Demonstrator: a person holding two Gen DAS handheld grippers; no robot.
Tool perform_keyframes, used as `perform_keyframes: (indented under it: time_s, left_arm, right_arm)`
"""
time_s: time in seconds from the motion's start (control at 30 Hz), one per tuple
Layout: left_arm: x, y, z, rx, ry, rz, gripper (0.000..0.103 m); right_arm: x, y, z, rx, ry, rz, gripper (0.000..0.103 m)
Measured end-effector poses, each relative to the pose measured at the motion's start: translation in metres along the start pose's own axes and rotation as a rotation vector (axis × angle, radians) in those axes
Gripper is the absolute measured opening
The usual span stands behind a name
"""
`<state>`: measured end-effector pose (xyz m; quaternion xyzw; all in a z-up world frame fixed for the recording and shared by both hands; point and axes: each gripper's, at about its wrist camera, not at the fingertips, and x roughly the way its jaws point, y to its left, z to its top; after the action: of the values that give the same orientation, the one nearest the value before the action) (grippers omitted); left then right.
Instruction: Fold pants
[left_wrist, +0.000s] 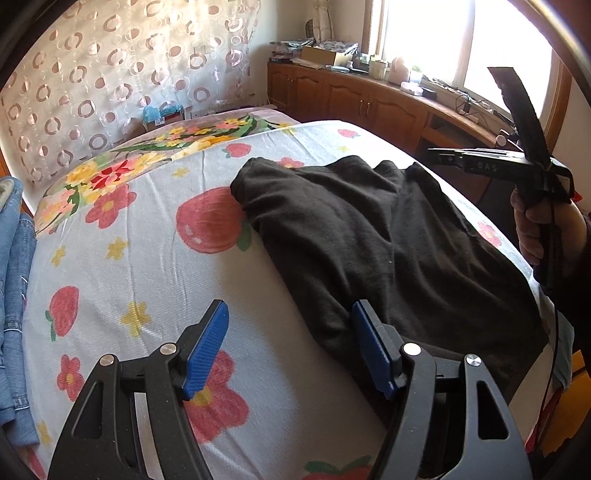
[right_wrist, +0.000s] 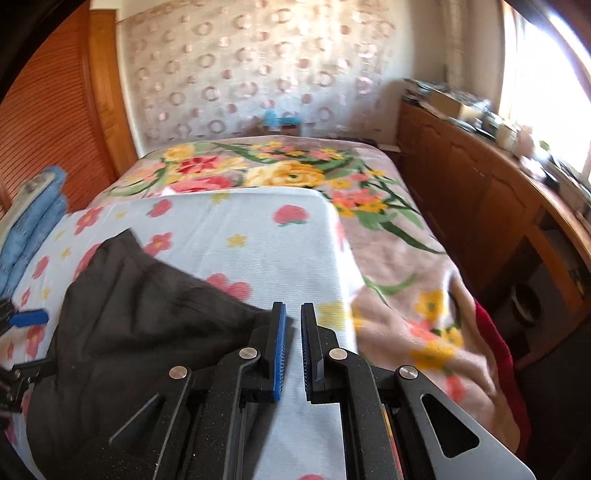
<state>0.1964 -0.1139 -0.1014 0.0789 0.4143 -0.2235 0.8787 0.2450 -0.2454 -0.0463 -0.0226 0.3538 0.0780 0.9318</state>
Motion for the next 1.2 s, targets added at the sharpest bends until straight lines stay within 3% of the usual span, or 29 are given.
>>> perform_keyframes:
  time_s: [0.2,0.27,0.4,0.53,0.8,1.2]
  left_arm:
    - [-0.008,-0.007,-0.002,0.004,-0.013,-0.007,0.070]
    - [-0.012,-0.008,-0.004,0.007,-0.019,-0.013,0.070]
    - [-0.022,-0.013,-0.006,0.012,-0.035,-0.013,0.070]
    - [-0.034,-0.020,-0.011,0.019,-0.057,-0.011,0.070]
    - [-0.052,-0.033,-0.025,0.038,-0.087,-0.006,0.070]
    - [-0.064,-0.041,-0.065,0.028,-0.069,-0.015,0.070]
  right_arm:
    - [-0.018,-0.002,-0.006,0.018,-0.033,0.024,0.006]
    - [-0.026,0.000,-0.011,0.018,-0.037,0.025,0.013]
    - [-0.043,0.002,-0.024,0.023,-0.046,0.039,0.015]
    - [-0.064,0.005,-0.038,0.022,-0.058,0.052,0.027]
    - [-0.098,0.015,-0.073,0.001,-0.057,0.084,0.037]
    - [-0.122,0.022,-0.113,-0.010,0.001,0.116,0.039]
